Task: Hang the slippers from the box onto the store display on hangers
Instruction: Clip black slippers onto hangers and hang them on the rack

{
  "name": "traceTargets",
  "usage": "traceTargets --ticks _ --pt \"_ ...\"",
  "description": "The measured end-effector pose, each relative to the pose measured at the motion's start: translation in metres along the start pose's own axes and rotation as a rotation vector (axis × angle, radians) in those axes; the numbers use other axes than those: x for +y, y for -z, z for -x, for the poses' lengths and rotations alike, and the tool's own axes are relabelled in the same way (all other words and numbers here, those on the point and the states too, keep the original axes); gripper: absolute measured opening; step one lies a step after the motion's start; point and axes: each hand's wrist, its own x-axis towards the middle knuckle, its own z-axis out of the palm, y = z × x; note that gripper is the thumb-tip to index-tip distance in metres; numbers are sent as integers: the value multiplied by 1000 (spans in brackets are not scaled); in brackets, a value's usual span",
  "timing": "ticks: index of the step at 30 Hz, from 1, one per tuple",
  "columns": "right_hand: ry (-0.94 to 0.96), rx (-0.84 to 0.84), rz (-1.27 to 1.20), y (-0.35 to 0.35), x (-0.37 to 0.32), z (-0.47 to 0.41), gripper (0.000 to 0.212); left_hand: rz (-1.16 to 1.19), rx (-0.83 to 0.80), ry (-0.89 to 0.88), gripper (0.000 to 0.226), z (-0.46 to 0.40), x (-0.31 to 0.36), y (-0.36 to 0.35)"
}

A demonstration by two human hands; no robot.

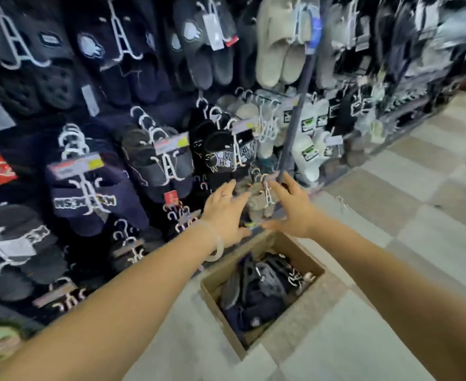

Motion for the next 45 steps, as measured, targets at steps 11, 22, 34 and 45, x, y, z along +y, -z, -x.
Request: traceTargets --ticks 11,22,34,45 --pt "-144 -106 -6 -25 176 -54 84 125 -181 22 79 -158 76 -85" --pt "-226 -489 -99 -115 316 -154 69 277 -423 320 74 -279 63 -227" --pt "-91 -883 -6 -365 446 -229 62 323 -585 687 71 -341 30 -474" --pt "91 -1043 244 -572 532 -254 61 43 -467 647 67 -367 -14 -672"
